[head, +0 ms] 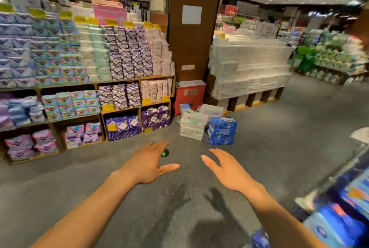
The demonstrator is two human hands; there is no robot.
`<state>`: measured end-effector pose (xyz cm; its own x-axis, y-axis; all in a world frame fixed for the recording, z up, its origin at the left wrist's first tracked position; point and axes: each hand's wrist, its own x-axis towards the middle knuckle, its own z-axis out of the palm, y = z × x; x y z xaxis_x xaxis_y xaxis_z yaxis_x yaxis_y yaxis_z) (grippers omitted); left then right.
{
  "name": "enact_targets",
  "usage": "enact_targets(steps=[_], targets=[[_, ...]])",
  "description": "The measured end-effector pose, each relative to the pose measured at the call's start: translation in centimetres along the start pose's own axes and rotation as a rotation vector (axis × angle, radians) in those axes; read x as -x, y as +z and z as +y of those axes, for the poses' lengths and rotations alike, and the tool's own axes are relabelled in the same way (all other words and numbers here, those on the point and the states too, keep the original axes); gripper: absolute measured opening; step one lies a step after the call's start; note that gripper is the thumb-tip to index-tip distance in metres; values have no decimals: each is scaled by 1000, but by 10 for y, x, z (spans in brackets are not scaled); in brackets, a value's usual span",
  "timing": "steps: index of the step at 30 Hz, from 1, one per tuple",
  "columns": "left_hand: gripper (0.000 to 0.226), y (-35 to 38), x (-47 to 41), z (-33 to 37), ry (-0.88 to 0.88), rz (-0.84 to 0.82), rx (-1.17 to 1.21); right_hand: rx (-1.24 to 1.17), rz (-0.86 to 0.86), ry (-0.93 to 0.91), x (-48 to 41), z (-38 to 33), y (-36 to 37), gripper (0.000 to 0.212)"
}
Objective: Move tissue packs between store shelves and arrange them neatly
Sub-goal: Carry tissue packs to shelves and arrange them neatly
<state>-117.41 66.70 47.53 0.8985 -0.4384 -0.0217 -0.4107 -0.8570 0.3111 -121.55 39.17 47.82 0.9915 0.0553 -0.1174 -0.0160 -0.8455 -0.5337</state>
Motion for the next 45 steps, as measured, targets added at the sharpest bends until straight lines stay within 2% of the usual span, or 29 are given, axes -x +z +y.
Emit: enact_targets(steps=[3, 6, 8, 10, 11, 14, 15, 18, 20, 22, 25, 27, 30, 31, 34, 35, 38, 41, 43, 45], targets=[[110, -24, -79, -35, 51, -31, -16, -81, 35, 67, -78, -9, -7, 103], [115, -39, -151, -53, 117, -60, -43, -113, 92, 130, -143, -3, -16, 97], [116, -44, -202, -62, 145, -62, -23, -113, 98, 153, -189, 7, -23, 112], [115, -43, -256, -71, 159, -69, -11, -130, 115, 177, -236, 18, -29, 115], [114, -40, -285, -77, 161, -80, -12, -137, 126, 171, -259, 25, -32, 109], [115, -26, -376, -94, 179, -131, -24, -138, 109, 145, -335, 51, -42, 71], [115, -21, -408, -101, 187, -133, -23, -147, 108, 144, -364, 64, -47, 68], [113, -22, -496, -117, 177, -155, -16, -183, 136, 185, -451, 93, -79, 87], [107, -29, -552, -125, 165, -164, 0, -200, 167, 186, -501, 106, -101, 81], [114, -37, -608, -131, 173, -137, 3, -216, 193, 192, -546, 115, -124, 79], [118, -34, -684, -138, 182, -137, -2, -166, 98, 188, -601, 130, -154, 55], [121, -26, -735, -137, 212, -154, -4, -122, 83, 207, -636, 145, -171, 48], [124, -10, -814, -133, 242, -190, 37, -127, 82, 271, -692, 176, -193, 54], [125, -5, -839, -131, 250, -199, 49, -132, 85, 274, -712, 186, -199, 61], [129, 9, -920, -131, 249, -217, 83, -117, 118, 279, -783, 229, -212, 116], [129, 13, -948, -133, 243, -213, 101, -114, 109, 292, -808, 243, -218, 116], [130, 22, -1034, -139, 247, -205, 113, -86, 70, 352, -878, 277, -245, 71], [125, 23, -1113, -137, 245, -222, 98, -78, 13, 423, -936, 310, -271, 56], [122, 23, -1162, -130, 254, -237, 74, -97, 11, 451, -972, 337, -291, 57], [123, 25, -1207, -121, 258, -232, 50, -98, 1, 463, -1008, 364, -307, 84]])
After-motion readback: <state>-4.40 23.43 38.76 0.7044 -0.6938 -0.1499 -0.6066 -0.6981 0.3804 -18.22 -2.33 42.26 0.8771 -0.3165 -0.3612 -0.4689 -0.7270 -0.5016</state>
